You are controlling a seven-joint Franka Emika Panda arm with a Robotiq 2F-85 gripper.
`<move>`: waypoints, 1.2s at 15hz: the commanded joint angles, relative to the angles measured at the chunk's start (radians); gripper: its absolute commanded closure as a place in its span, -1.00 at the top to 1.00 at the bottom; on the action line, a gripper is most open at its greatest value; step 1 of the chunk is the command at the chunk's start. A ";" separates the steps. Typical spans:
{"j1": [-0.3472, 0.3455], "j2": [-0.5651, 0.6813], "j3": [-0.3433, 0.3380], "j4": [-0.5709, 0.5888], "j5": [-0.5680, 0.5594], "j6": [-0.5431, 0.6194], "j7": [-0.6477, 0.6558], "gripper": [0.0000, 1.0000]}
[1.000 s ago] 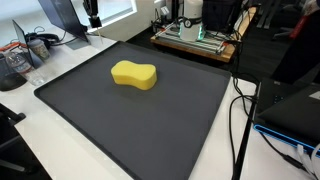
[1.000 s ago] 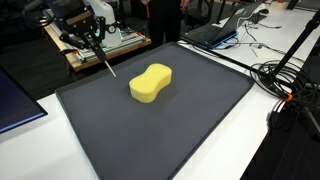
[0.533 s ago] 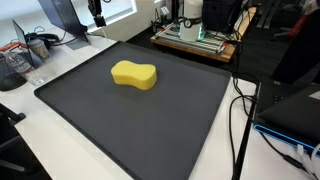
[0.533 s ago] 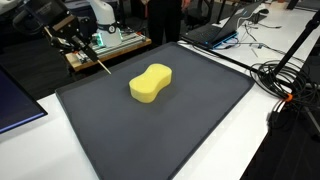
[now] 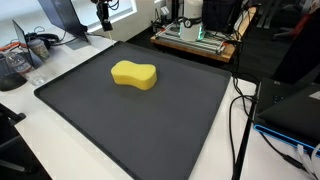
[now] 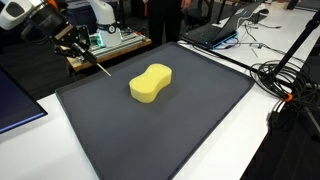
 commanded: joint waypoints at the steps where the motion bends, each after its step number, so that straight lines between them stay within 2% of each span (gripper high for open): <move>1: 0.021 -0.163 0.000 -0.204 0.045 0.160 -0.065 -0.94; 4: 0.070 -0.281 0.021 -0.365 0.074 0.369 -0.117 -0.94; 7: 0.147 -0.386 0.041 -0.495 0.093 0.540 -0.151 -0.94; 10: 0.184 -0.470 0.119 -0.596 0.089 0.645 -0.141 -0.94; 12: 0.189 -0.426 0.188 -0.539 0.102 0.656 -0.149 -0.94; 13: 0.183 -0.442 0.220 -0.546 0.069 0.630 -0.134 -0.94; 14: 0.187 -0.422 0.175 -0.542 0.067 0.633 -0.121 -0.94; 15: 0.189 -0.422 0.193 -0.538 0.067 0.633 -0.112 -0.74; 18: 0.187 -0.417 0.184 -0.538 0.067 0.633 -0.111 -0.74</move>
